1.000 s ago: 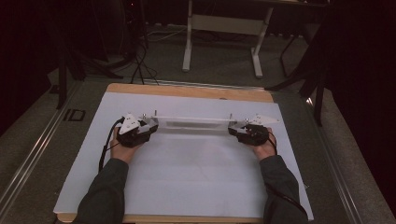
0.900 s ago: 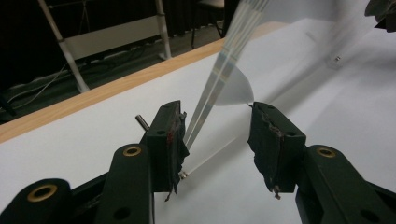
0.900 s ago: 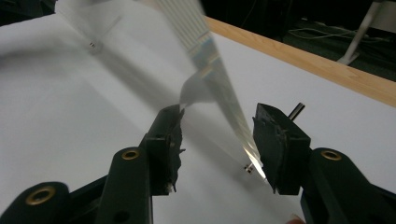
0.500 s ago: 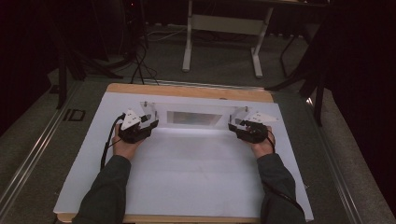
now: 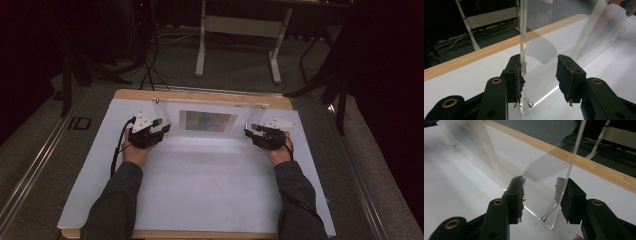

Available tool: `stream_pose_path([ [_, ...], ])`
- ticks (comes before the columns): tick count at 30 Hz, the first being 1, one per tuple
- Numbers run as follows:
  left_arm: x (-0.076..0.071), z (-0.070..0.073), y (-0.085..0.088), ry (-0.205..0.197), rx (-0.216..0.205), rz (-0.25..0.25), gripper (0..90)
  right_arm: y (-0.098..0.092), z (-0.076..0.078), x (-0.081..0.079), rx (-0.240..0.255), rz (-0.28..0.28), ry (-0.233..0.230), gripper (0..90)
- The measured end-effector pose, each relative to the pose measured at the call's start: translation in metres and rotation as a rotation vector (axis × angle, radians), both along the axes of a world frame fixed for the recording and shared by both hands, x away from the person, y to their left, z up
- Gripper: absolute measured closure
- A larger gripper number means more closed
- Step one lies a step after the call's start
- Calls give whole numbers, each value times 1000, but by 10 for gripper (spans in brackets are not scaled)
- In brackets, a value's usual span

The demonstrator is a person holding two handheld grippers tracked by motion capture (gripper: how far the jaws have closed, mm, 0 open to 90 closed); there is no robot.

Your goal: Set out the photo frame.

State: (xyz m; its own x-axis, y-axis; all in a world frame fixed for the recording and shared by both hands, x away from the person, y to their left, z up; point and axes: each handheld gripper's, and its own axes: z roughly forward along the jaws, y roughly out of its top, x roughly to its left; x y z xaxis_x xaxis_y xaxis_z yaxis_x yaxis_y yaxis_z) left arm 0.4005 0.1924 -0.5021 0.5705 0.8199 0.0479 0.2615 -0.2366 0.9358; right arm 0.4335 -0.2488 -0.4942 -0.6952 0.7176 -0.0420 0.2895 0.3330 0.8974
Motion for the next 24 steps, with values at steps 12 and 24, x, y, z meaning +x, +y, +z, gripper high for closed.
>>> stream_pose_path([
  [12, 13, 7, -6, 34, 29, 40, 544, 3, 3, 11, -8, -16, 5, 574],
  [24, 16, 13, -10, 44, 39, 56, 545, 3, 4, 15, -6, -26, 13, 573],
])
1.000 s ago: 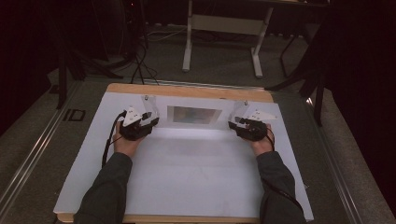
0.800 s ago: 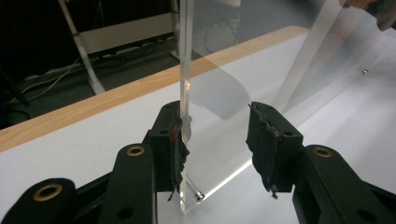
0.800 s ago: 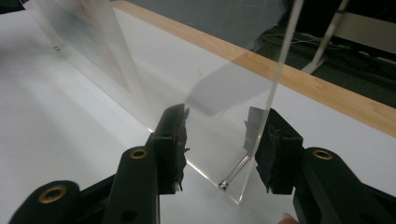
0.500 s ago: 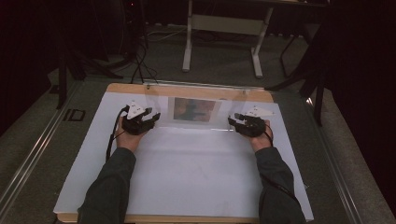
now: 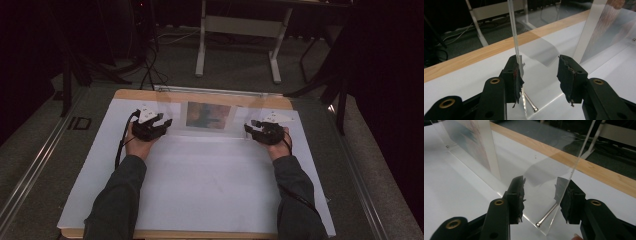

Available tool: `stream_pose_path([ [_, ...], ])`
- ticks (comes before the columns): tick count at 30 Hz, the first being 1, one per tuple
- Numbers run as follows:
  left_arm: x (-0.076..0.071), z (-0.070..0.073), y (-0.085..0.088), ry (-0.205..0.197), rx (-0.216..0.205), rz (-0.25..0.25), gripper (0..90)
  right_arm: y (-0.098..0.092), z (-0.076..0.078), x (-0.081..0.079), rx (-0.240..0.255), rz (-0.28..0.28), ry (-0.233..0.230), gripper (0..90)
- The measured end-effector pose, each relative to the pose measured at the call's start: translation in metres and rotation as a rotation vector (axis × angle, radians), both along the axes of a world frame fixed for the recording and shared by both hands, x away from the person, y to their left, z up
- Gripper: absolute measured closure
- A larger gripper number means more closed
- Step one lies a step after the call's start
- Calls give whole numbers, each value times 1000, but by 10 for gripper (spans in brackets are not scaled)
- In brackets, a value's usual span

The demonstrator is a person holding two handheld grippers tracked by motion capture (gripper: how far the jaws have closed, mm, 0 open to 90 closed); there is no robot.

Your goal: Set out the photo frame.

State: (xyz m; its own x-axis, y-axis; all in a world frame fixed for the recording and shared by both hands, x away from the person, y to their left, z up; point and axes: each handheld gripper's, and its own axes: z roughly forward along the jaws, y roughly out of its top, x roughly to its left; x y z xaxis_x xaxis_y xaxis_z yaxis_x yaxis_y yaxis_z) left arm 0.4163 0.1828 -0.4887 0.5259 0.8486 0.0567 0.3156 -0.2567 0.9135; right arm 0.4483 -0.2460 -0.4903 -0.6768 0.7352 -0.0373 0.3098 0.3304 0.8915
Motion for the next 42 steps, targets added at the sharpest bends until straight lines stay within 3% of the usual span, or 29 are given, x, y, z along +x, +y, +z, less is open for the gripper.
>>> stream_pose_path([
  [3, -2, 5, -1, -12, 4, 0, 545, -1, 0, -1, 5, -3, 3, 572],
  [9, -6, 9, 0, 2, 9, 3, 544, 0, 3, -6, 4, -4, 11, 572],
  [18, -18, 12, 4, 12, -19, 3, 544, 2, 11, -19, 6, 3, 13, 574],
  [35, -51, 15, 12, 60, -51, 12, 548, 6, 17, -43, 23, 29, 52, 576],
  [42, -57, 16, 11, 91, -63, 1, 548, 4, 19, -54, 25, 22, 64, 578],
])
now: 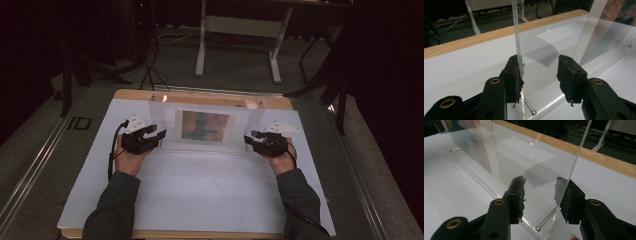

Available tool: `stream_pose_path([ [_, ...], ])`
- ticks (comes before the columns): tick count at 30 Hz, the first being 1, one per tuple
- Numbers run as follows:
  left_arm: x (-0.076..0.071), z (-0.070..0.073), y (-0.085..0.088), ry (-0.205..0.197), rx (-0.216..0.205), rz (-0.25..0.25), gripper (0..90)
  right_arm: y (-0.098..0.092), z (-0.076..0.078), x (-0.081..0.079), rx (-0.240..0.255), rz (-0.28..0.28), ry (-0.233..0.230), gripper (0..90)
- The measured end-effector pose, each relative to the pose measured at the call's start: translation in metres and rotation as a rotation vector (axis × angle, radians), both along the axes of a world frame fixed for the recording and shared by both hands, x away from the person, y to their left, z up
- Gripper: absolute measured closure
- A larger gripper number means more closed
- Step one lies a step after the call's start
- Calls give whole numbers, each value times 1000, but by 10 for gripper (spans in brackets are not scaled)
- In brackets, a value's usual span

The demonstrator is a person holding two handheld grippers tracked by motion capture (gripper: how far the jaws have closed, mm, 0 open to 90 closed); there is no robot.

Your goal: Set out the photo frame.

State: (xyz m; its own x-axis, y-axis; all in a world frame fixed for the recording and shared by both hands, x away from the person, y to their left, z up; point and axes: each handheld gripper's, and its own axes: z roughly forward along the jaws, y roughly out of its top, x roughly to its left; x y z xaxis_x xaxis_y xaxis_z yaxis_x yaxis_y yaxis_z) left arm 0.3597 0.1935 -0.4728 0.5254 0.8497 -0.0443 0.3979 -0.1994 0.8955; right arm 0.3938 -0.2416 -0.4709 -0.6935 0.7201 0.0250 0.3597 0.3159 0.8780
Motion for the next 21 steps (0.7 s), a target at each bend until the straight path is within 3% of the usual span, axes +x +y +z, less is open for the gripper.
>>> stream_pose_path([
  [21, -15, 4, -4, 53, 1, 0, 550, -6, 0, -18, 15, 1, 36, 578],
])
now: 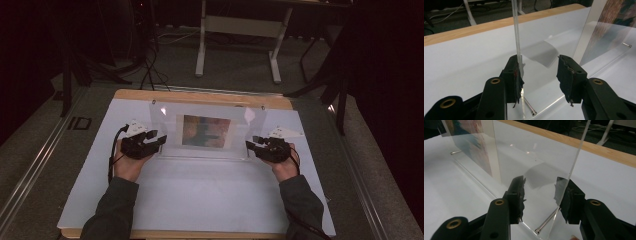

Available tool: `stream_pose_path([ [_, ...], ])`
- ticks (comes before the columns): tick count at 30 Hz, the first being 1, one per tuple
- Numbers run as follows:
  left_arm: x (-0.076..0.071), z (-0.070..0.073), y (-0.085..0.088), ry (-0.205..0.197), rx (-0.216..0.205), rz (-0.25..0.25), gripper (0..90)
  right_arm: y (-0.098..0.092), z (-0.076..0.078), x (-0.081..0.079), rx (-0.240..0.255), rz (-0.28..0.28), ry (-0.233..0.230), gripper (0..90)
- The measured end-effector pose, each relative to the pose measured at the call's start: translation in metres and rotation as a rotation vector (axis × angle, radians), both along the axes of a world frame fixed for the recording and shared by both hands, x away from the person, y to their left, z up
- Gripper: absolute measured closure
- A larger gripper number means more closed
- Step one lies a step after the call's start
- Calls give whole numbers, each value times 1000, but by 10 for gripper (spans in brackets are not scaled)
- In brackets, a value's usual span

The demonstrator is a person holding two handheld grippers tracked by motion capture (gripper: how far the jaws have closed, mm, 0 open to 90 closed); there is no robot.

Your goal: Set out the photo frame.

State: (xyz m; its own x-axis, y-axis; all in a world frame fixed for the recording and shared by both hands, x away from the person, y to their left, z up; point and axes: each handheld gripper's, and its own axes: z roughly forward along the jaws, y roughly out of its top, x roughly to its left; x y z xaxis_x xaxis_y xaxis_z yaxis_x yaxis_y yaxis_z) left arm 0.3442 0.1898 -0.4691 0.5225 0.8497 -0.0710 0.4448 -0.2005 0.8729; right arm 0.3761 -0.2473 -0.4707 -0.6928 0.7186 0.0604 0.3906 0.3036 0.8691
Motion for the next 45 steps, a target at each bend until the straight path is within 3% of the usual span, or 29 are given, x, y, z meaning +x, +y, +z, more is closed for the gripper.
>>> stream_pose_path([
  [21, -9, 4, -1, 17, 16, 5, 550, 0, -2, -5, 6, 3, 32, 576],
  [39, -6, -5, 3, 49, -14, -5, 550, 1, -2, -9, 4, -1, 48, 580],
  [45, -5, -6, 2, 48, -7, -6, 550, 1, -5, -8, 5, -2, 56, 579],
])
